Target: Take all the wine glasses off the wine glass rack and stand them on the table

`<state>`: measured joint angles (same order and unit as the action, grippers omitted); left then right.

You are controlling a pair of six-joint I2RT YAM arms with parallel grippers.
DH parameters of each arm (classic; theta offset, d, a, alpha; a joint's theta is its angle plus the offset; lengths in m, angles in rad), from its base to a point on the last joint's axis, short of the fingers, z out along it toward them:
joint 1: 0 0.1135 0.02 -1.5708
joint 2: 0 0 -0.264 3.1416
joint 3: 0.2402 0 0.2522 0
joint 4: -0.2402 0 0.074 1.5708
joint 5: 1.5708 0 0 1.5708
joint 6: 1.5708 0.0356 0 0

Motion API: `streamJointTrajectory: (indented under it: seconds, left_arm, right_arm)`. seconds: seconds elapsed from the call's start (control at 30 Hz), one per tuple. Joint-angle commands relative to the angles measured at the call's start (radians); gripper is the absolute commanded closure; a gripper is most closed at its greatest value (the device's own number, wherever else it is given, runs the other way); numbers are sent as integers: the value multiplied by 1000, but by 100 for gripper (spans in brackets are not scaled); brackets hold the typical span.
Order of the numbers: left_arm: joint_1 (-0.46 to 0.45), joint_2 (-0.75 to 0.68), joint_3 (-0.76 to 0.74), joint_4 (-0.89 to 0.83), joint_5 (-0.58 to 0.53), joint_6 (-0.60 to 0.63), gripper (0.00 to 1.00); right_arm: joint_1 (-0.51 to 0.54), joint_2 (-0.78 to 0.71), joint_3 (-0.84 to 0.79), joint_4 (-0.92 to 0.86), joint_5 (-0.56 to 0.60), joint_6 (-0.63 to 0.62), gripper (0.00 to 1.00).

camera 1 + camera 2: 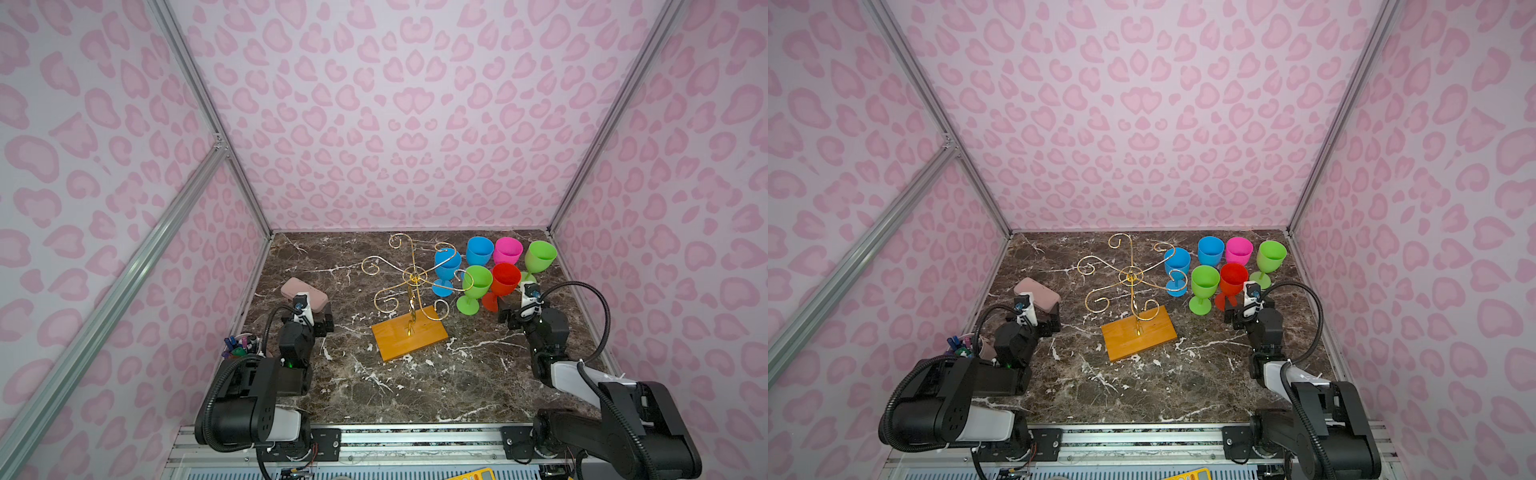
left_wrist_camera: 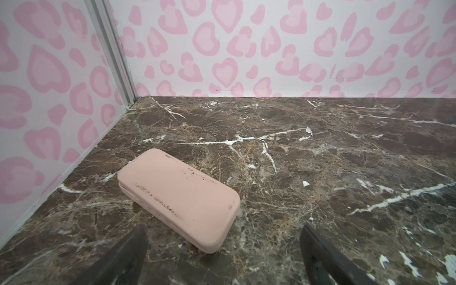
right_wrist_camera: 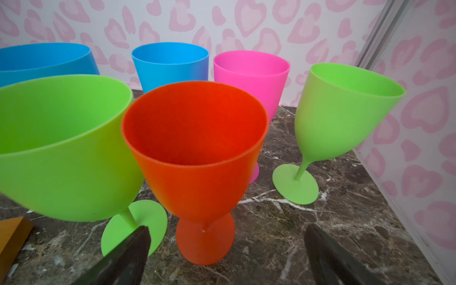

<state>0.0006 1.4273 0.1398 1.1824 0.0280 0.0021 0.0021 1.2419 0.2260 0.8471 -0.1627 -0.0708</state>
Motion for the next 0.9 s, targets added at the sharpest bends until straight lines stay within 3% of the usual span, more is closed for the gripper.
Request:
streamJointTrajectory:
  seconds: [0.0,0.17,0.4,0.87]
  left_arm:
    - [2,9,4,85,55,30,3]
    - [-3,7,22,52,61,45,3]
    - [-20,10,53,0,-53,16,3]
    - [-21,12,60,-10,-73,8,3]
  right_arm:
    - [-2,5,-9,82,-14,6,1]
    - [-13,49,-17,129,-24,17,1]
    - [-25,67,-20,149,-31,28,1]
    - [-50,172,-22,260,-67,35,1]
